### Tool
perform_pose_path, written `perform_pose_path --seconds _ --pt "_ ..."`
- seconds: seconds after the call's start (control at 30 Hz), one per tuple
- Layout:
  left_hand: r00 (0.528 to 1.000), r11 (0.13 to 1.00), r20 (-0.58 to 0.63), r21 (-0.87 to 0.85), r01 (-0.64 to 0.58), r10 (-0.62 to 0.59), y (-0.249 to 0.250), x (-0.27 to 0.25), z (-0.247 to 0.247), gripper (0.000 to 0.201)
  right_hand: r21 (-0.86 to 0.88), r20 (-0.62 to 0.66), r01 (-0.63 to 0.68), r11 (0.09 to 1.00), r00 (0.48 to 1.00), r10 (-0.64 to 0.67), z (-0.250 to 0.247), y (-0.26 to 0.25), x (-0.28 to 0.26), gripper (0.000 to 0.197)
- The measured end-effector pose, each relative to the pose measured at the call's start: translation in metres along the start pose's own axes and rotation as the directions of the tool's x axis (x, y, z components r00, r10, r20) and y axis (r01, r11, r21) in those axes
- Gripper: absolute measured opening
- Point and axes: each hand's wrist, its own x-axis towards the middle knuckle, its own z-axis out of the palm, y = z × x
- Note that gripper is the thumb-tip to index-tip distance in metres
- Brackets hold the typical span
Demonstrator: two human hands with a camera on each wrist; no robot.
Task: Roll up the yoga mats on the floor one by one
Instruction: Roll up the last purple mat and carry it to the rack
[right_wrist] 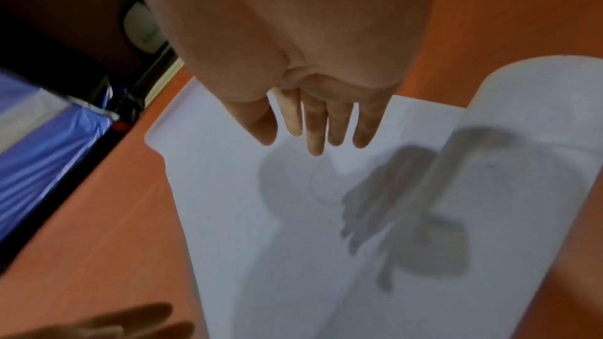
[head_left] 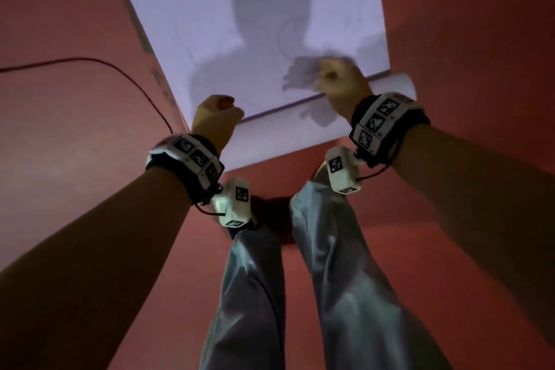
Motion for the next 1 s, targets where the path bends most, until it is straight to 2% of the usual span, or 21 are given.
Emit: perform_pose_path --seconds 0.07,0.13,0.27,0.33,0.43,0.6,0.7,0.77,0.87,1.0 --pt "0.999 0.997 0.053 0.072 0.004 -0.008 -0.033 0.023 0.016 0.038 -0.11 0.018 -0.044 0.993 0.999 0.046 0.017 0.022 0.006 0.033" --pt "0.992 0.984 0.126 0.168 -0.051 0.03 -0.057 0.041 0.029 0.043 -0.236 0.007 -0.091 0.968 0.995 0.095 0.03 0.047 0.013 0.048" --pt "0.969 0.912 0.212 0.358 -0.2 0.129 -0.089 0.077 0.037 0.051 -0.41 -0.03 -0.012 0.912 1.0 0.0 0.064 0.085 0.032 0.057" --pt "0.959 0.896 0.255 0.386 -0.217 0.122 -0.099 0.088 0.044 0.055 -0.458 -0.065 0.017 0.889 0.997 -0.052 0.078 0.098 0.039 0.06" --pt "0.934 0.857 0.333 0.437 -0.271 0.126 -0.112 0.098 0.053 0.067 -0.426 -0.076 0.002 0.905 0.996 -0.039 0.098 0.114 0.047 0.068" --pt "0.902 0.636 0.38 0.648 -0.418 0.205 -0.13 0.102 0.054 0.06 -0.466 -0.086 0.008 0.885 0.995 -0.054 0.121 0.132 0.04 0.068" --pt "0.868 0.471 0.441 0.73 -0.495 0.228 -0.144 0.1 0.046 0.062 -0.552 -0.012 -0.038 0.833 0.999 0.037 0.123 0.137 0.03 0.071" --pt "0.858 0.406 0.453 0.756 -0.514 0.242 -0.153 0.097 0.043 0.064 -0.635 0.041 -0.032 0.771 0.996 0.075 0.121 0.139 0.021 0.072" --pt "0.865 0.403 0.431 0.766 -0.501 0.255 -0.168 0.087 0.046 0.063 -0.733 0.051 -0.021 0.68 0.995 0.086 0.115 0.142 0.011 0.066" --pt "0.879 0.419 0.394 0.774 -0.475 0.268 -0.19 0.063 0.058 0.05 -0.804 0.057 -0.022 0.595 0.992 0.113 0.106 0.156 0.003 0.069"
